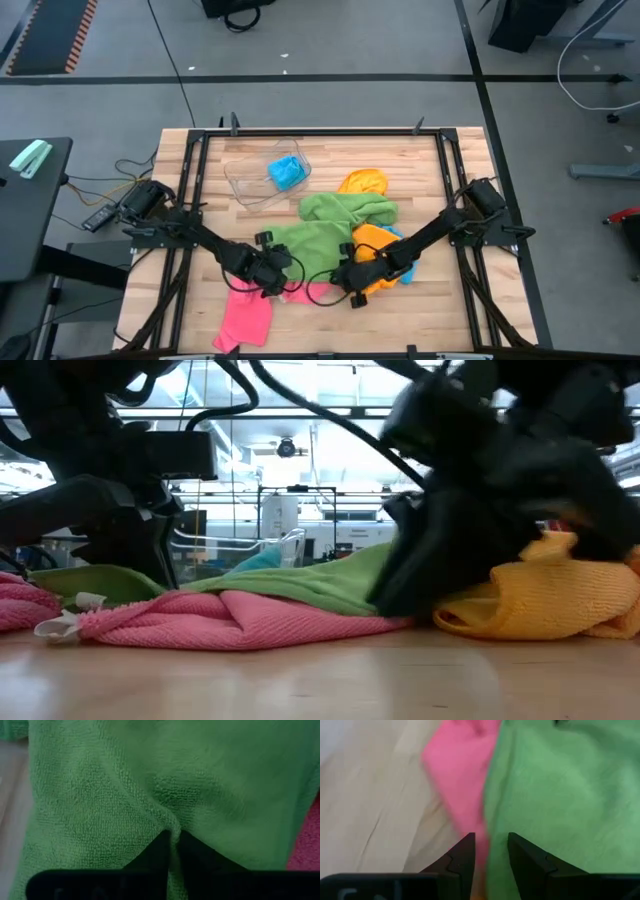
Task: Fold microfiber towels
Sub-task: Fold the left green microfiber towel
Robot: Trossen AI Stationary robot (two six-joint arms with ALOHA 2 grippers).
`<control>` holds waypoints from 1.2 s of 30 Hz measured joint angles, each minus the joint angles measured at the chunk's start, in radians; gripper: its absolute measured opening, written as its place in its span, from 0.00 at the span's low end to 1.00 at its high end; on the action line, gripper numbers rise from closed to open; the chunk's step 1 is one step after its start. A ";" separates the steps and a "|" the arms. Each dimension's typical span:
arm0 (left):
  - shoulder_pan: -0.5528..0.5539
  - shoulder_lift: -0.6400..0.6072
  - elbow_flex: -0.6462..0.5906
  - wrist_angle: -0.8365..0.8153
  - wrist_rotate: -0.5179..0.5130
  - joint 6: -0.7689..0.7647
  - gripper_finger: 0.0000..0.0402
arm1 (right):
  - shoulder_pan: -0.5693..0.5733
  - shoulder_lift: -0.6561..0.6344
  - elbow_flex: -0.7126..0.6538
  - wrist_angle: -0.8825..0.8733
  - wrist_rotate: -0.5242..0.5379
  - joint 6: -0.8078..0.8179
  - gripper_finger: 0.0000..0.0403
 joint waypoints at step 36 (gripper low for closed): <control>-0.098 -0.066 0.025 -0.005 -0.005 0.092 0.07 | -0.025 -0.189 -0.004 -0.117 0.006 0.018 0.31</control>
